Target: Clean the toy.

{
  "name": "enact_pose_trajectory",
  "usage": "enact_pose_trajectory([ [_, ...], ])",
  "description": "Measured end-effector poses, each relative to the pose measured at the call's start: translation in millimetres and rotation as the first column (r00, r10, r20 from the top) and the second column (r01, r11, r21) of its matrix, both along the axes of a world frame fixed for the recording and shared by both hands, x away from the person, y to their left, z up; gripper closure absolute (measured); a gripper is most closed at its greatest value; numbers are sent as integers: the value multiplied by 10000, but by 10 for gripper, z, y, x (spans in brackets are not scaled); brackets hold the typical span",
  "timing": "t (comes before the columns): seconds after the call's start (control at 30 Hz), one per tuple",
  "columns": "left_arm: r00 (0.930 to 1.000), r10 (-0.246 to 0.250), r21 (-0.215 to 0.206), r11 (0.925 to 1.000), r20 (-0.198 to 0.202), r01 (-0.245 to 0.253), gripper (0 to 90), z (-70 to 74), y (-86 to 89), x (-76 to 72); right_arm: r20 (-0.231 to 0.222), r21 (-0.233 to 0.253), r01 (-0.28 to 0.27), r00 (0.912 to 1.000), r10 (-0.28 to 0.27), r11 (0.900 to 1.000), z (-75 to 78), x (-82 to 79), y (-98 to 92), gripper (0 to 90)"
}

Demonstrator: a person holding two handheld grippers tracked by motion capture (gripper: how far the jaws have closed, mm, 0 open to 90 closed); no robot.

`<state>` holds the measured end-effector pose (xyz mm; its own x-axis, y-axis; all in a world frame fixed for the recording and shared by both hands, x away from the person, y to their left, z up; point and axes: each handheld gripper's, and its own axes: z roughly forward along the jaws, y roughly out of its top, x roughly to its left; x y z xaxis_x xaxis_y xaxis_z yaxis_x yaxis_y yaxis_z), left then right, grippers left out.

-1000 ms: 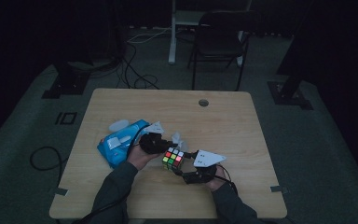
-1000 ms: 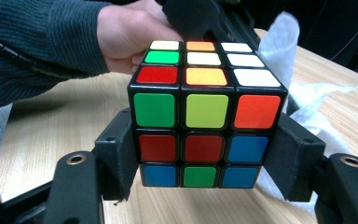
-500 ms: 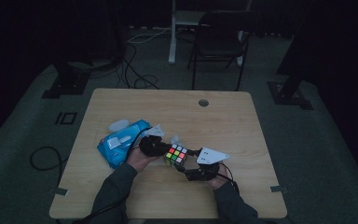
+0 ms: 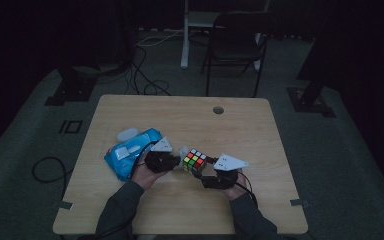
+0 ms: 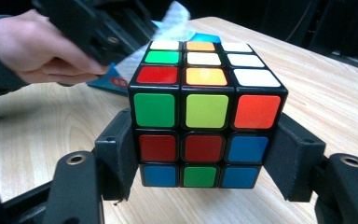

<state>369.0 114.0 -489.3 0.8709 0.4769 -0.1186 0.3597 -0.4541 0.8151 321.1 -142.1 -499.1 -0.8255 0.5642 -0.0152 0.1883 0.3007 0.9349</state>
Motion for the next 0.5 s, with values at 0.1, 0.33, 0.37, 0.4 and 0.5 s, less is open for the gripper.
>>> enact_pose_trajectory([
  [0.1,9996,160,16,9999,237,-161,873,-3,1,-49,-135,104,201,9997,-200,9997,0,12,-14,344],
  [0.33,9921,563,374,9974,1124,-609,873,-8,-35,-192,-337,347,520,9981,-508,9980,28,43,-51,344],
  [0.37,9907,570,447,9970,1239,-629,874,-8,-42,-204,-364,383,572,9978,-558,9976,33,51,-57,344],
  [0.4,9907,570,447,9970,1239,-629,874,-8,-42,-204,-364,383,572,9978,-558,9976,33,51,-57,344],
  [0.5,9902,534,431,9973,1293,-594,874,-22,-61,-226,-437,425,810,9959,-791,9958,60,77,-87,344],
])
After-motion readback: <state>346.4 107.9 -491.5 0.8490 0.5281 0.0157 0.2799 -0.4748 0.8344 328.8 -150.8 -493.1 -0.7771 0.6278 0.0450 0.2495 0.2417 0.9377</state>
